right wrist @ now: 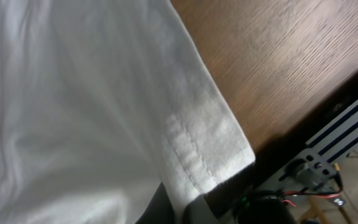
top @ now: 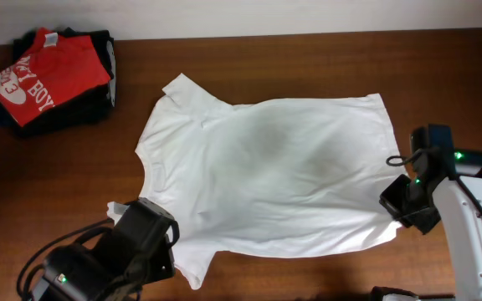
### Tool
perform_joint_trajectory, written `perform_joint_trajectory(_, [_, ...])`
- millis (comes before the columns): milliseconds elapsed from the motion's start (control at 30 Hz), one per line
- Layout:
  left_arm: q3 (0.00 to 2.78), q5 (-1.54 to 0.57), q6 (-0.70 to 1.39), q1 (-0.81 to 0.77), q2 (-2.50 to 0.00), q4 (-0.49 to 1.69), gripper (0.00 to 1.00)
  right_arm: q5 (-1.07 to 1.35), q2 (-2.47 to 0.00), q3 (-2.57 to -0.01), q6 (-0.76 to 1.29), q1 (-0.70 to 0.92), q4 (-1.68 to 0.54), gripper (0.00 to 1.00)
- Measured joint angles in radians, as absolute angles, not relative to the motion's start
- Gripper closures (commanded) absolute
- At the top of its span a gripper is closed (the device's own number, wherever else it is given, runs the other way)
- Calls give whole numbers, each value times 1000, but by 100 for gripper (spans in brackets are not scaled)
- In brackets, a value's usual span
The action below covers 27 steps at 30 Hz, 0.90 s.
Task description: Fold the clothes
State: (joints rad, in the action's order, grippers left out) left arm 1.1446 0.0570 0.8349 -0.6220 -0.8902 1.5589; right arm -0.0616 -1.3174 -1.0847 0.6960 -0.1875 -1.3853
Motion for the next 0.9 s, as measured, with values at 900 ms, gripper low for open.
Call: perform_joint_trajectory(900, [1143, 783, 834, -406, -1517, 731, 99, -83, -1583, -1096, 575, -187, -902, 96])
